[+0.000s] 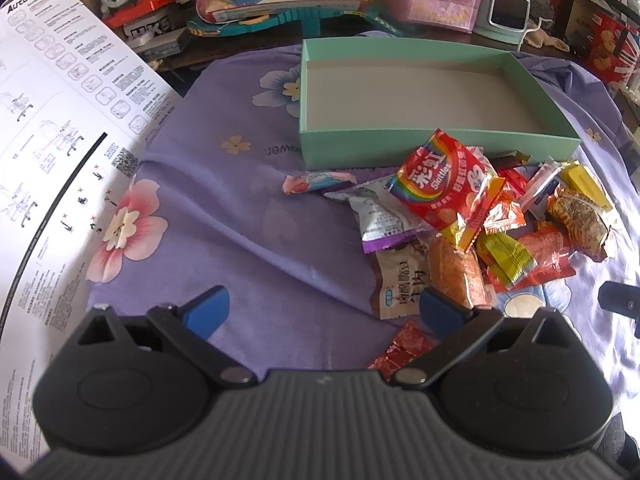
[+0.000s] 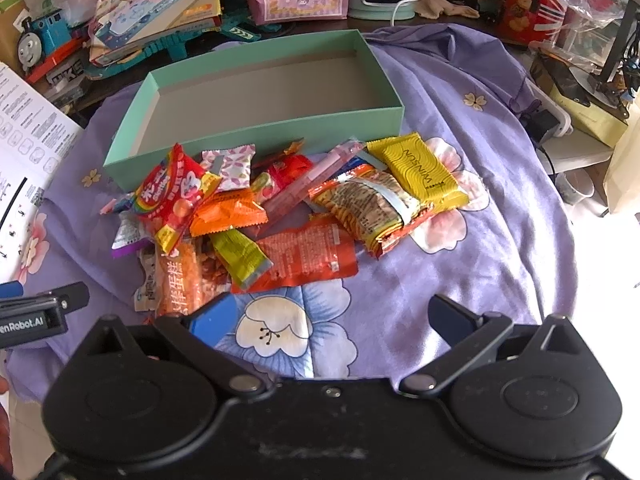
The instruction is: Organize snacks
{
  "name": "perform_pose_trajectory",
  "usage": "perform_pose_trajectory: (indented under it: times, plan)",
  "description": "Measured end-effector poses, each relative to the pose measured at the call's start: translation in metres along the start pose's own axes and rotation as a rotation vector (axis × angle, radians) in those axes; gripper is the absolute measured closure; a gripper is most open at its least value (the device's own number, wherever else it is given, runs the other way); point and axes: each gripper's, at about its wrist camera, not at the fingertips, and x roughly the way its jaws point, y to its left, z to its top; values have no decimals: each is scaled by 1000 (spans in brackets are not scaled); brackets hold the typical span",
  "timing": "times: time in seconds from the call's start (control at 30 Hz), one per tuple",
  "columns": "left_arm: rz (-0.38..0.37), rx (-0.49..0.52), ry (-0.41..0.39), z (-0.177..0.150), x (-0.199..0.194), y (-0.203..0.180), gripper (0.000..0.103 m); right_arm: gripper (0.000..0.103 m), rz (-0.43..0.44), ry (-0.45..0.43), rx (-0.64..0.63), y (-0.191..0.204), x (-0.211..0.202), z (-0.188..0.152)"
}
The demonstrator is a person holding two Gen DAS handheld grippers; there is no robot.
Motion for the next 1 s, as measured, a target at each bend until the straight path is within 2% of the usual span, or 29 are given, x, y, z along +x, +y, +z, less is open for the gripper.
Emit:
perform_pose_trajectory:
  times: [0.27,0.53,0.67,0.87,1.0]
  plan:
    - [-28,37,13,1,10,-11,0,0,30,-14,23,-8,9,0]
    - [-99,123,56,6,36,-45,0,0,88,-30,35,-14,25,8]
    - [-138,129,87,9,51,-60,2,0,132,-34,45,-17,35,17]
    - [-202,112,119,12,66,-73,25,0,152,-51,20,-12,43,22]
    - [-232,118,141,12,76,-80,61,5,172,-46,15,-8,49,25]
